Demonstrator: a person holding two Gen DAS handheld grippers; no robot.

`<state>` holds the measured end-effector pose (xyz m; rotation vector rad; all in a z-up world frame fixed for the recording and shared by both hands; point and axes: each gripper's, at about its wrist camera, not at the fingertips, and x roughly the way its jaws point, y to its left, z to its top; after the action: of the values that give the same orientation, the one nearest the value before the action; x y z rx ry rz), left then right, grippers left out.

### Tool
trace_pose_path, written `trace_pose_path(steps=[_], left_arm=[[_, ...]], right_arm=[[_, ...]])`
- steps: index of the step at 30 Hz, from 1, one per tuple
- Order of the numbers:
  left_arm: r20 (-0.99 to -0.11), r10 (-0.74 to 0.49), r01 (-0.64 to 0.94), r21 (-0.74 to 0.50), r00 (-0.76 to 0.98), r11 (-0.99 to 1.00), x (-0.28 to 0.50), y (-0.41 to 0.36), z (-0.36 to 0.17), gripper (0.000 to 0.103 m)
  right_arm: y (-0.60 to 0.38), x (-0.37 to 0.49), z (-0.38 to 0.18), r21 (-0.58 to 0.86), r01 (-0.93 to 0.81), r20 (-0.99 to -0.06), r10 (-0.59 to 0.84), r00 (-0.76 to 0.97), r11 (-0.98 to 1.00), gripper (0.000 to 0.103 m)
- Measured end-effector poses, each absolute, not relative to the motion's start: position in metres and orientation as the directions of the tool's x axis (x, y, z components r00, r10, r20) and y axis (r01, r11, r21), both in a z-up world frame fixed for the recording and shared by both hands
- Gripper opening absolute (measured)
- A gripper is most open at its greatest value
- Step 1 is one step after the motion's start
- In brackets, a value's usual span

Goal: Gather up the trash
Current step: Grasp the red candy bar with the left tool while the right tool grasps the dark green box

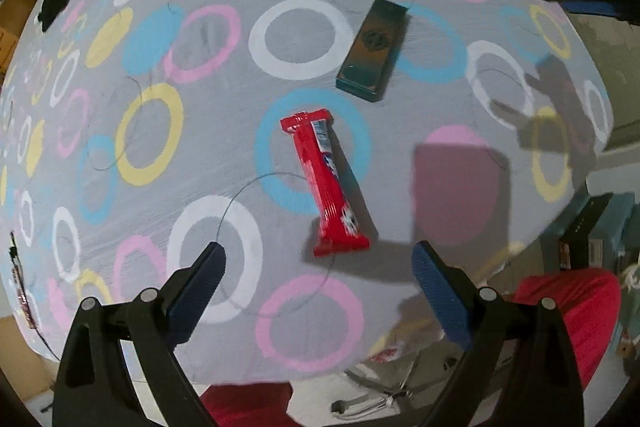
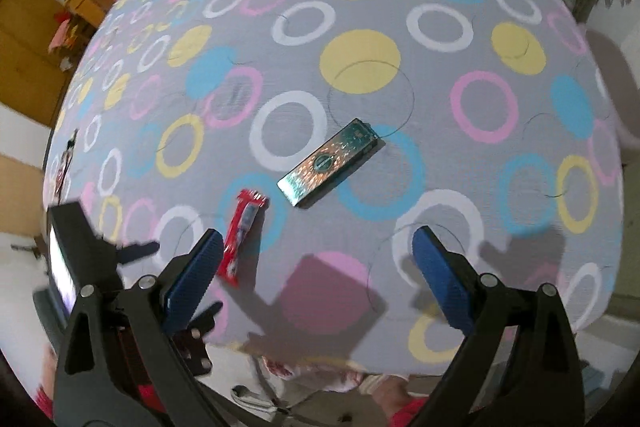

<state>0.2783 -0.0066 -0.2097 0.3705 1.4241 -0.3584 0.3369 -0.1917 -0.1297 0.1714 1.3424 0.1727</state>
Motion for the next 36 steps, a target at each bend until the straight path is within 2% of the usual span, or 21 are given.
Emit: trace_pose_path(steps=[9,17,22,25,27,29,32,33,34,35,36], left_arm=[[-0.994,0.009,0.425,0.053,0.105,0.903,0.304,-0.012,-0.242,0.091],[-0.987,0.060,0.415,0.118,0.151,0.902,0.311,-0.020,-0.261,0.091],[-0.984,0.086,0.415,0.145,0.158,0.898,0.313,-0.028,-0.272,0.080],[-0.982,0.095,0.409,0.155,0.165,0.899,0.313,-0.032,-0.277,0.079],[-0.981,0.094,0.409,0.157,0.170,0.899,0.314,-0.035,-0.278,0.076],[-0.985,0.070,0.406,0.130,0.159,0.904,0.314,-0.035,-0.277,0.071],[-0.994,0.006,0.388,0.048,0.109,0.921,0.318,-0.030,-0.277,0.055],[-0.995,-0.007,0.376,0.033,0.104,0.926,0.319,-0.028,-0.275,0.047],[-0.995,-0.015,0.367,0.024,0.102,0.930,0.321,-0.027,-0.274,0.042],[-0.995,-0.027,0.350,0.009,0.097,0.937,0.323,-0.024,-0.273,0.034],[-0.996,-0.037,0.333,-0.006,0.085,0.943,0.325,-0.022,-0.273,0.031]], right_arm=[[-0.180,0.396,-0.192,0.186,0.044,-0.976,0.180,0.122,0.981,0.093],[-0.176,0.428,-0.237,0.142,0.115,-0.988,0.133,0.078,0.983,0.093],[-0.176,0.438,-0.262,0.108,0.156,-0.993,0.099,0.065,0.982,0.093],[-0.173,0.439,-0.276,0.136,0.172,-0.990,0.129,0.053,0.976,0.093],[-0.167,0.439,-0.279,0.096,0.154,-0.994,0.088,0.063,0.983,0.093],[-0.161,0.437,-0.279,0.056,0.126,-0.996,0.046,0.078,0.990,0.089],[-0.157,0.433,-0.273,0.017,0.095,-0.993,0.006,0.117,0.995,0.064],[-0.156,0.432,-0.270,0.017,0.093,-0.992,0.005,0.127,0.996,0.049],[-0.157,0.431,-0.267,0.026,0.089,-0.991,0.014,0.136,0.996,0.041],[-0.158,0.431,-0.265,0.032,0.086,-0.990,0.020,0.138,0.996,0.041],[-0.160,0.430,-0.264,0.036,0.083,-0.990,0.024,0.138,0.996,0.040]])
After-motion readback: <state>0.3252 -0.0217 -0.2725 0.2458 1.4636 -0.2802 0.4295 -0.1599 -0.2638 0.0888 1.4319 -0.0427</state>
